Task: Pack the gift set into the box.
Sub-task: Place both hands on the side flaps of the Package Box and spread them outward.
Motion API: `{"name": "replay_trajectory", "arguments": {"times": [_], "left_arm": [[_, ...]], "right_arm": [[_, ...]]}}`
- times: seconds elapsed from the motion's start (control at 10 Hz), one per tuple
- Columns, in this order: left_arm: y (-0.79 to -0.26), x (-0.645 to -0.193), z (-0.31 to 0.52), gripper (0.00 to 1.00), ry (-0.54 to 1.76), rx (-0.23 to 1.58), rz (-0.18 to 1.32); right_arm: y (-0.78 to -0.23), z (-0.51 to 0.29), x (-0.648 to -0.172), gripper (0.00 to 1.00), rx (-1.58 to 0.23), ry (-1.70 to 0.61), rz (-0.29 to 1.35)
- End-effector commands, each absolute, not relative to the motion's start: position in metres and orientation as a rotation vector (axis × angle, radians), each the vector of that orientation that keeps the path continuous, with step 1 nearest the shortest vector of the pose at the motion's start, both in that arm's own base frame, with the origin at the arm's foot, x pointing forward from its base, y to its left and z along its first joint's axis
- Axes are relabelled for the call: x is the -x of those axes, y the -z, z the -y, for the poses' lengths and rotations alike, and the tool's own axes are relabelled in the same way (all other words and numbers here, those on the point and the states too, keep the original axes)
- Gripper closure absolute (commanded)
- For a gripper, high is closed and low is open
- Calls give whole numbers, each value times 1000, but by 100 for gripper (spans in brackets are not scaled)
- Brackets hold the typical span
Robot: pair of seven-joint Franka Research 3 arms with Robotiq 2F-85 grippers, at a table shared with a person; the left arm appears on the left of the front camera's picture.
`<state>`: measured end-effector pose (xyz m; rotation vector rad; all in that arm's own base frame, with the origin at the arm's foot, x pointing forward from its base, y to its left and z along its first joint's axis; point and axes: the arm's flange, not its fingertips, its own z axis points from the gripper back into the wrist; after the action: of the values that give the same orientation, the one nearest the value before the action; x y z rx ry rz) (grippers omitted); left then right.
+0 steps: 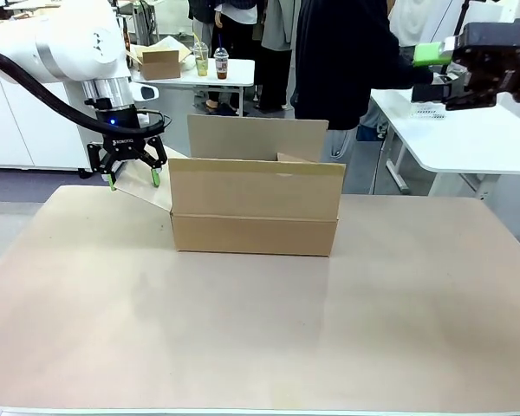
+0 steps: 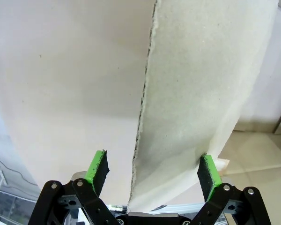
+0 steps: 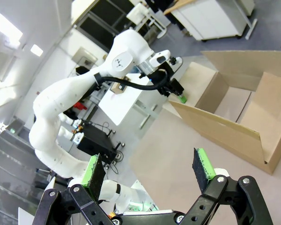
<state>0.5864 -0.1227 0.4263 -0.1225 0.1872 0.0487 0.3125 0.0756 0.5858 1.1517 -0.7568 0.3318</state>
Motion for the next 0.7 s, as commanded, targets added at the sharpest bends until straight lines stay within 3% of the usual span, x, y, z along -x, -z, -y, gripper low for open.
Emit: {"name": "replay_trajectory", "arguments": {"times": [0.0,0.1,0.2,0.4,0.6], "left_arm": [[-430,-585,121,0,-64,98,-187],[-430,-585,121,0,-64,98,-187],[-430,-585,121,0,-64,98,-187],[-430,-585,121,0,-64,98,-187],[-430,-585,121,0,-64,98,-187]], "right_arm": [[-586,-79,-317,0,-1170,-349,790],[-586,-76,-312,0,-1152,-332,757],[-598,-112,-347,0,-1049,-141,660],[-624,-181,-398,0,-656,-9,536],[-614,-218,-437,0,-220,125,448]]}}
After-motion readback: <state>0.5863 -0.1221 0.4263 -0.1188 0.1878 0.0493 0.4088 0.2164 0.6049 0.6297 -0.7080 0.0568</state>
